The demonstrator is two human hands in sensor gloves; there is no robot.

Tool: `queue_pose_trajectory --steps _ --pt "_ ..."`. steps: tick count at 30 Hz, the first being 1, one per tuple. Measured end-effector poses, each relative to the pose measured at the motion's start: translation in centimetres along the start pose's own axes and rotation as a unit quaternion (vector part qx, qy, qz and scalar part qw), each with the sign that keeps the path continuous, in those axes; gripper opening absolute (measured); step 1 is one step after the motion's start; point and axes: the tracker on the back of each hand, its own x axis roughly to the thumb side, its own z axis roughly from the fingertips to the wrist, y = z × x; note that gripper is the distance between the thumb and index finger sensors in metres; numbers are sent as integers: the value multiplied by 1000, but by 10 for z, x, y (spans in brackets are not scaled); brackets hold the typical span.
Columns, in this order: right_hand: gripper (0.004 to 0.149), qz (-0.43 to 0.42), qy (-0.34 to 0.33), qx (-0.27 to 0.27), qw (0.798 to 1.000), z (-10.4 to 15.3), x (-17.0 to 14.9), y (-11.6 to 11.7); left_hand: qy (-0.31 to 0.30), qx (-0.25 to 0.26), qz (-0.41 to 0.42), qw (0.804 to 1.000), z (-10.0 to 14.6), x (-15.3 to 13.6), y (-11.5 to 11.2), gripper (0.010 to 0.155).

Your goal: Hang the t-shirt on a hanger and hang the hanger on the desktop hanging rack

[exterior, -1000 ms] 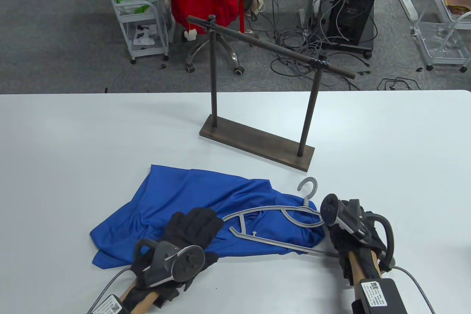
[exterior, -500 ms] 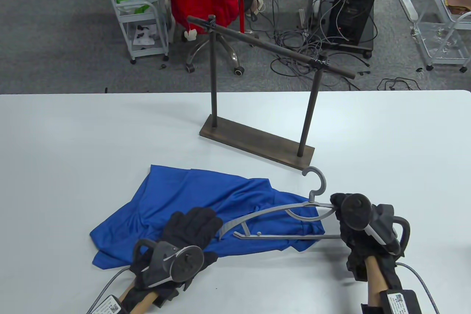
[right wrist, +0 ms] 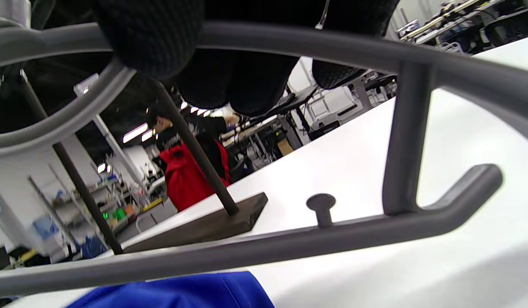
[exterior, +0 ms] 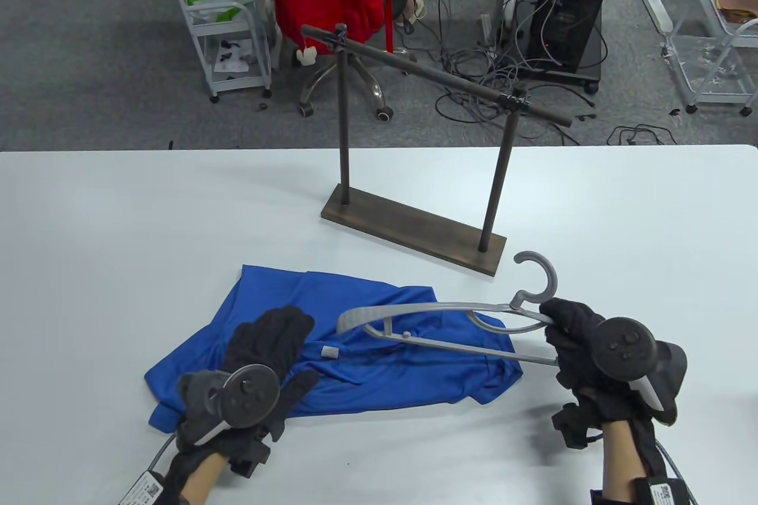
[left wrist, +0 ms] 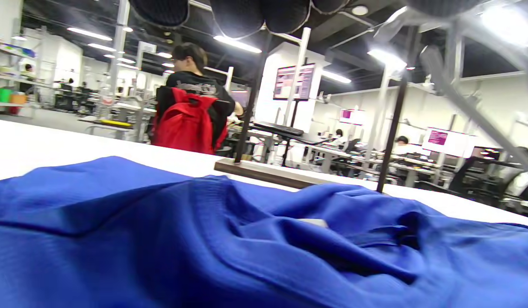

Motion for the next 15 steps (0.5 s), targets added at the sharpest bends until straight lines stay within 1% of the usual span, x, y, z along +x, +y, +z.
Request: queue_pose_trajectory --steps 2,6,10,14,15 --pt "45 -17 0 -23 1000 1 -1 -1 21 -11 -17 1000 -4 -7 -3 81" --pt "45 -19 3 -41 999 3 -1 -2 62 -69 -43 995 -12 -18 -13 81" --pt "45 1 -2 -38 999 4 2 2 95 -142 -68 983 -19 -28 -27 81" --pt "45 22 -10 -29 999 4 7 6 110 -201 -79 970 -23 -33 -39 78" --pt "45 28 -12 -28 999 4 8 8 115 -223 -84 964 -24 -34 -42 78"
